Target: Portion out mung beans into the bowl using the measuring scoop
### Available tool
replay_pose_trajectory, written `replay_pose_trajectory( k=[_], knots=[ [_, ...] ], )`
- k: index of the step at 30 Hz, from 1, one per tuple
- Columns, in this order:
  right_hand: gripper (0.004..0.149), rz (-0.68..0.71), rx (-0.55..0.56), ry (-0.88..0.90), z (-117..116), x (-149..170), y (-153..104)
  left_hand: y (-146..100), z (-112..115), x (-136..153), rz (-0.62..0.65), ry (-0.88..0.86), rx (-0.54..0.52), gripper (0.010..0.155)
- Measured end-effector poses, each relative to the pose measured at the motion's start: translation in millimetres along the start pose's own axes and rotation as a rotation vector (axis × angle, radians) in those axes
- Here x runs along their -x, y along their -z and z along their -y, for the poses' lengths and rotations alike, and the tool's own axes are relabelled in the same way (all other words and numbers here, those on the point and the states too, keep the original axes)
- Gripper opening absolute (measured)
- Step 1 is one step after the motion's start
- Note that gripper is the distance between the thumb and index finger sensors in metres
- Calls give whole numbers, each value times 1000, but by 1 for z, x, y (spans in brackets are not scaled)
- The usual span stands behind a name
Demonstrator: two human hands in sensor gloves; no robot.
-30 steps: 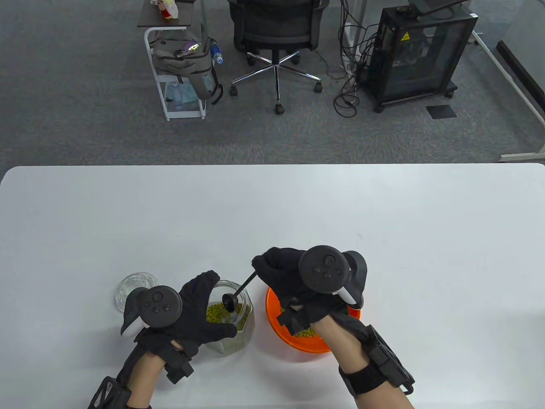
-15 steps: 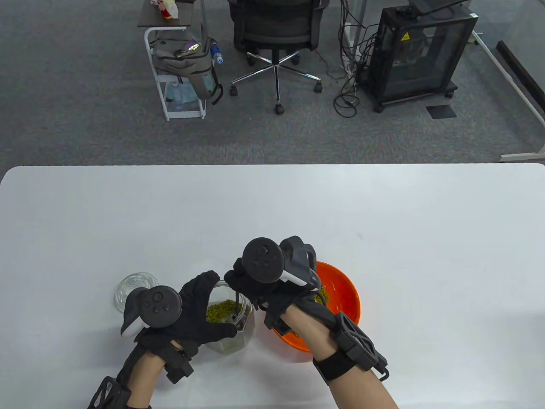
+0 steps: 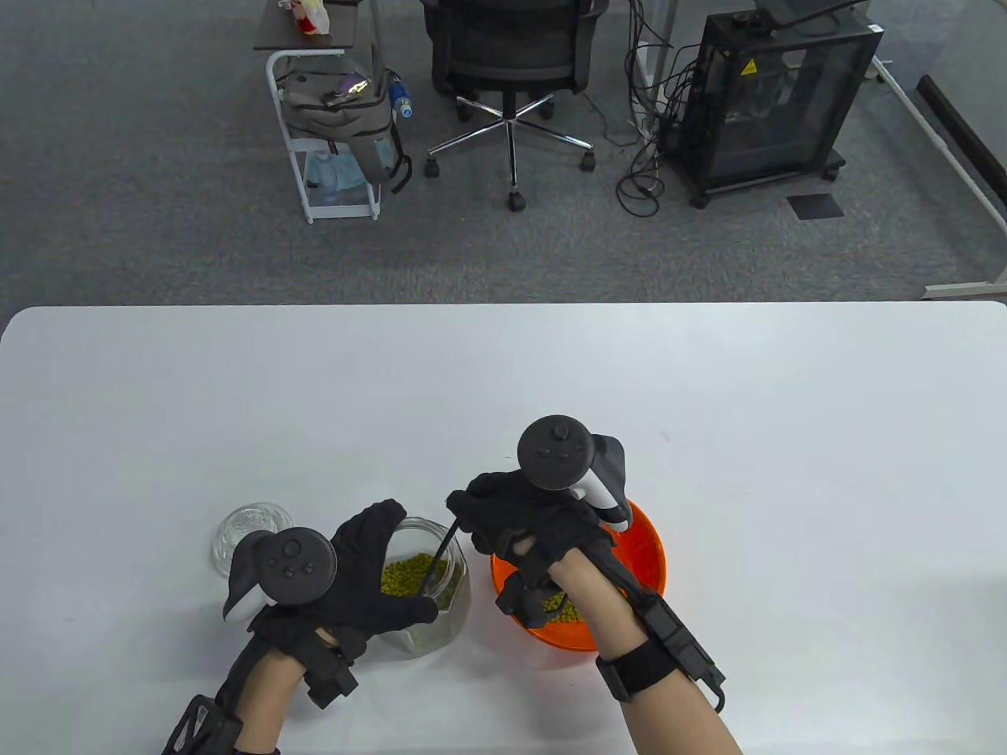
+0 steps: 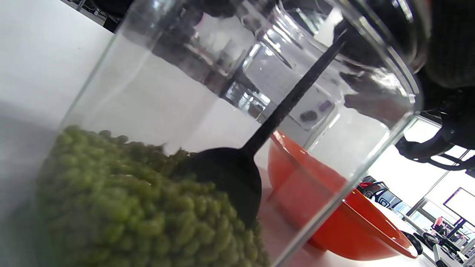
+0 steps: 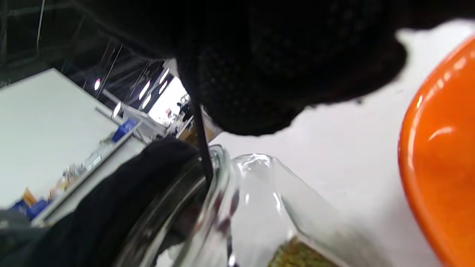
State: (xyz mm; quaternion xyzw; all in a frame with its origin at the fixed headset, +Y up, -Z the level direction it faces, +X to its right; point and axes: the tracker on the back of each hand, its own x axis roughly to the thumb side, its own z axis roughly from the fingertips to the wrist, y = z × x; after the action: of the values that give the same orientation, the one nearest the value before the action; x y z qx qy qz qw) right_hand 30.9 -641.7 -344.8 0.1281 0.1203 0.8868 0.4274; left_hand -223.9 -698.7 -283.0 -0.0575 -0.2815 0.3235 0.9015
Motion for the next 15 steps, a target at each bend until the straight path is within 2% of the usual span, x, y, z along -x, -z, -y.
replay_pose_trajectory(
  k=[9, 15],
  knots=[
    [44, -104, -1, 281, 7, 36, -4, 0, 0, 0, 1, -2, 0, 125],
    [44, -129, 45, 366, 14, 51, -11, 0, 0, 0, 0, -3, 0, 124]
  ],
)
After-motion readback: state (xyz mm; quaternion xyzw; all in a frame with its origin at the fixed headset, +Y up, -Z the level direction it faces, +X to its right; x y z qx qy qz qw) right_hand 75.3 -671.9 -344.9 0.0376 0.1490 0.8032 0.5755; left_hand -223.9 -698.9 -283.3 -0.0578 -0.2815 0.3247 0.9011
